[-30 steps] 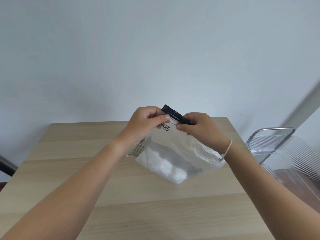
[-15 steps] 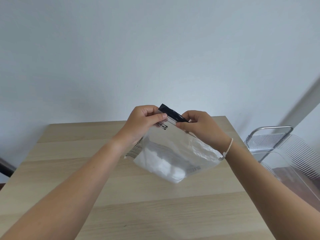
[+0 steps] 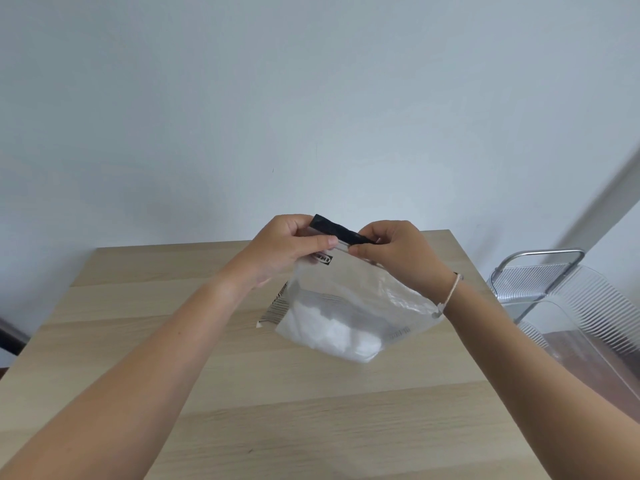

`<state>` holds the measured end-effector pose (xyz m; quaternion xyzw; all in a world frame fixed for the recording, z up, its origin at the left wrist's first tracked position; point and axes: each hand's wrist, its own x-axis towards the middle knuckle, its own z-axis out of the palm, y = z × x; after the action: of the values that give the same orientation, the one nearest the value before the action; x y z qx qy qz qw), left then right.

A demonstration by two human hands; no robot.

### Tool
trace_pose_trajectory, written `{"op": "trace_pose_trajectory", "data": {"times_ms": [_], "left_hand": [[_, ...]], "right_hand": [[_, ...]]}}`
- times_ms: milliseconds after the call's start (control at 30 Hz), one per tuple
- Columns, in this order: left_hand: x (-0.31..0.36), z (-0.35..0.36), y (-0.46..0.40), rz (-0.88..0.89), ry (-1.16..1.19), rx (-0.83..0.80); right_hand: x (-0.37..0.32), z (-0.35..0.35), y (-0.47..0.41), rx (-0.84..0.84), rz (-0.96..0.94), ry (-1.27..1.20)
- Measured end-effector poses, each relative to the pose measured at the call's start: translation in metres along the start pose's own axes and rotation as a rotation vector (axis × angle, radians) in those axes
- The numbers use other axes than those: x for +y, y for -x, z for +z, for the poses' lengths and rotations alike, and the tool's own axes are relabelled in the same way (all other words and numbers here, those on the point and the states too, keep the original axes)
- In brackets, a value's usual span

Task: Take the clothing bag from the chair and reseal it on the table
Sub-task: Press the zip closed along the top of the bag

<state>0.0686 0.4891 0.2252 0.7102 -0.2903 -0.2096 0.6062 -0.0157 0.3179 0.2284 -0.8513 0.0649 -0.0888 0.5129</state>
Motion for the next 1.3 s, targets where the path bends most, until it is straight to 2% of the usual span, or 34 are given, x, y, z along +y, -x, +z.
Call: {"op": "trace_pose_trajectory", "data": {"times_ms": [133, 300, 800, 1067, 1167, 1300], "left_hand": [[0.000, 0.002, -0.001, 0.003, -0.072, 0.022], [-0.004, -0.007, -0.001, -0.005, -0.071, 0.103], [-0.010, -0.011, -0.002, -0.021, -0.098, 0.071], [-0.012, -0.008, -0.001, 0.054, -0.145, 0.117], [-0.015, -0.007, -0.001, 0.075, -0.159, 0.124], [-0.019, -0.008, 0.000, 0.045, -0.098, 0.114]], "right_hand": [[0.002, 0.000, 0.000, -0.047, -0.004, 0.008], [0.008, -0.015, 0.000, -0.075, 0.006, 0.137], [0.019, -0.017, -0.003, -0.149, 0.005, 0.335], [0.020, -0.008, -0.004, -0.074, -0.037, 0.462], [0.022, -0.009, -0.003, -0.063, -0.054, 0.433], [0.025, -0.017, 0.001, -0.143, -0.060, 0.331]]}}
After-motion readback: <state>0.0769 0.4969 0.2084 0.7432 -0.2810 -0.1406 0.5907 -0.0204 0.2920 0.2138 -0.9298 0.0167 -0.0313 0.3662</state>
